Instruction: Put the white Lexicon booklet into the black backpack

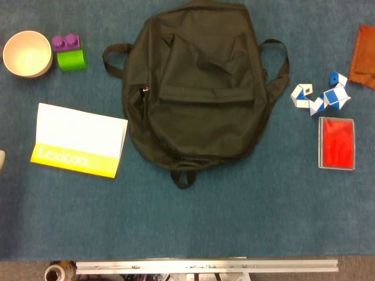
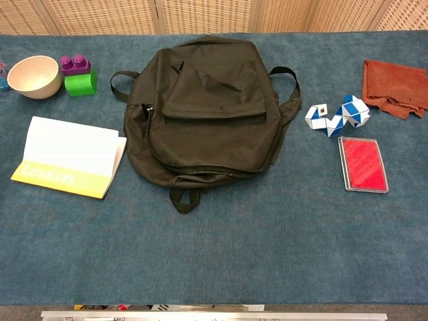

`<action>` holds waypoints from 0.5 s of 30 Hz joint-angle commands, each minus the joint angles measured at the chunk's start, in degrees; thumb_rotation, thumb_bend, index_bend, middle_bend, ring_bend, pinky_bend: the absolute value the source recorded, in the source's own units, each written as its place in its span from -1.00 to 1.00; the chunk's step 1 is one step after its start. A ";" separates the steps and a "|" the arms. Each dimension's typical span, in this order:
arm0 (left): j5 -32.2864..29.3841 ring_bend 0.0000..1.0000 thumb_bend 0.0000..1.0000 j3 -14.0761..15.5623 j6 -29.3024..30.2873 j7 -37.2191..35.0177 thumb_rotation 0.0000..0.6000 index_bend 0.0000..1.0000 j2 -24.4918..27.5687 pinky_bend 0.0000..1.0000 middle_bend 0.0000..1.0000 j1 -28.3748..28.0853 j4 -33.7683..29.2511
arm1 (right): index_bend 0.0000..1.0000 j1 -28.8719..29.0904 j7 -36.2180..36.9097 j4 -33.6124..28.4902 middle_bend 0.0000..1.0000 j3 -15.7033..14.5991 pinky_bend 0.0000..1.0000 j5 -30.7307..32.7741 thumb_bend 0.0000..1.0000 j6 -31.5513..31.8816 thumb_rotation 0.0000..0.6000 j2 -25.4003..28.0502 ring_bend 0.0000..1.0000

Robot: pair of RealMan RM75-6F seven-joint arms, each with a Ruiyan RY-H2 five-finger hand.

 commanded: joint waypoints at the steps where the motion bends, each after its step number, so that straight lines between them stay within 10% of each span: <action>1: 0.09 -0.65 -0.41 0.02 -0.08 0.15 1.00 -0.59 -0.11 -0.55 -0.62 -0.08 0.06 | -0.62 0.01 0.21 0.05 -0.37 0.09 -0.19 -0.02 -0.62 0.11 1.00 0.01 -0.46; 15: 5.54 -0.65 -0.41 2.48 -5.88 -2.59 1.00 -0.59 0.66 -0.55 -0.62 -4.02 3.15 | -0.62 0.16 -0.08 -2.24 -0.37 2.37 -0.19 1.69 -0.62 1.52 1.00 1.78 -0.46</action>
